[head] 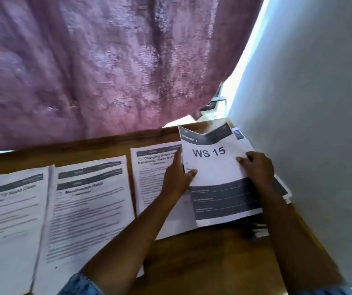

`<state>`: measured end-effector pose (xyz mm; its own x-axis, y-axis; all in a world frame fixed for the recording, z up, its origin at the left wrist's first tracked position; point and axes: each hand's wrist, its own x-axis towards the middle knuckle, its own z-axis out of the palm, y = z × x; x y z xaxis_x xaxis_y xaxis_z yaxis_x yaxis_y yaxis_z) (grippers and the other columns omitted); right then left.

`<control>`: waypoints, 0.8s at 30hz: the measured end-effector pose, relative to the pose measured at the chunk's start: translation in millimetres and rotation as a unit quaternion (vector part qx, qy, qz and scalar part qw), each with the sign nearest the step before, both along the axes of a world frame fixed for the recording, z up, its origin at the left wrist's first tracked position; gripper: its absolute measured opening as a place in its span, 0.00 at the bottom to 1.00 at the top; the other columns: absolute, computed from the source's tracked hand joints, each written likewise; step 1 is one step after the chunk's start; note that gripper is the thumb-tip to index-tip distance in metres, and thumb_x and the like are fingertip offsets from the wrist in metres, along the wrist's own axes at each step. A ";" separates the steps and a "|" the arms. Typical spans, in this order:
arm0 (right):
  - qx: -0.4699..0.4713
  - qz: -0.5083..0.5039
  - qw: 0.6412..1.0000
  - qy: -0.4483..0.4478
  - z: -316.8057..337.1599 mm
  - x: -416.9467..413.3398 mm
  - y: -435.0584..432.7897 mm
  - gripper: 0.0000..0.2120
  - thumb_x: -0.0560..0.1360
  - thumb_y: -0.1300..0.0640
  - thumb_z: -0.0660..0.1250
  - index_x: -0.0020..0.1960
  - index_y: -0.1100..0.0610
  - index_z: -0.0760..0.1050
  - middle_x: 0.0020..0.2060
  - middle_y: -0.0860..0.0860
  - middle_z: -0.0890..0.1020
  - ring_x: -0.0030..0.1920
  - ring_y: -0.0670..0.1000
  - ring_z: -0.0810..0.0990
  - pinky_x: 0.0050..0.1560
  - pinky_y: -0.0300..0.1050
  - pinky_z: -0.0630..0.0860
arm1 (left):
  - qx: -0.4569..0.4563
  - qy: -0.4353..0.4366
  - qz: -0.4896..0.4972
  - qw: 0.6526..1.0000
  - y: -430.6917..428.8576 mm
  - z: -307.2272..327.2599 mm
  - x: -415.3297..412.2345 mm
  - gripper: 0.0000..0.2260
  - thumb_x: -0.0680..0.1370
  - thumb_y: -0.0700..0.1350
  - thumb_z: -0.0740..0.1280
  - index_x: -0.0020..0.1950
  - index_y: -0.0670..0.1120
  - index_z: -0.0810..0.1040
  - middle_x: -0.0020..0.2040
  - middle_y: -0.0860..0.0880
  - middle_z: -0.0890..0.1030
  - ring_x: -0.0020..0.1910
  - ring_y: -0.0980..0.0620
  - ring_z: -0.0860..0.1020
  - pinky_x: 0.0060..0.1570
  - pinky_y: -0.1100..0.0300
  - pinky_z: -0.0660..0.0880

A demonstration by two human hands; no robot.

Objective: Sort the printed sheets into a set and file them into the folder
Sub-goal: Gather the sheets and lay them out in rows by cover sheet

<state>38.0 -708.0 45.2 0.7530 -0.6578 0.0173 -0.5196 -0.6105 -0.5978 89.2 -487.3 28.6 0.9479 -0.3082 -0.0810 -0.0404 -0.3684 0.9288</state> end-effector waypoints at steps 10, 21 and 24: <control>-0.196 0.133 0.969 0.069 -54.7 19.4 -37.1 0.34 0.75 0.47 0.66 0.75 0.60 0.59 0.74 0.60 0.60 0.74 0.59 0.59 0.72 0.55 0.57 | 0.399 -0.210 -0.096 0.887 -80.4 -44.6 1.2 0.34 0.78 0.61 0.59 0.79 0.55 0.46 0.76 0.43 0.31 0.74 0.43 0.29 0.71 0.43 0.33; -0.192 0.202 0.960 0.033 -69.0 5.4 -16.8 0.34 0.77 0.36 0.49 0.75 0.56 0.59 0.75 0.56 0.61 0.75 0.56 0.58 0.73 0.59 0.48 | 0.391 -0.202 -0.101 0.892 -70.5 -33.8 -3.9 0.43 0.68 0.72 0.27 0.79 0.54 0.48 0.80 0.46 0.47 0.78 0.48 0.43 0.66 0.51 0.24; -0.184 0.246 0.948 -0.078 -53.7 12.2 28.5 0.25 0.77 0.45 0.60 0.68 0.60 0.70 0.67 0.59 0.72 0.69 0.60 0.70 0.69 0.64 0.60 | 0.359 -0.206 0.001 0.910 -16.3 -8.2 -6.2 0.37 0.75 0.69 0.35 0.78 0.53 0.56 0.79 0.47 0.56 0.78 0.47 0.51 0.70 0.47 0.30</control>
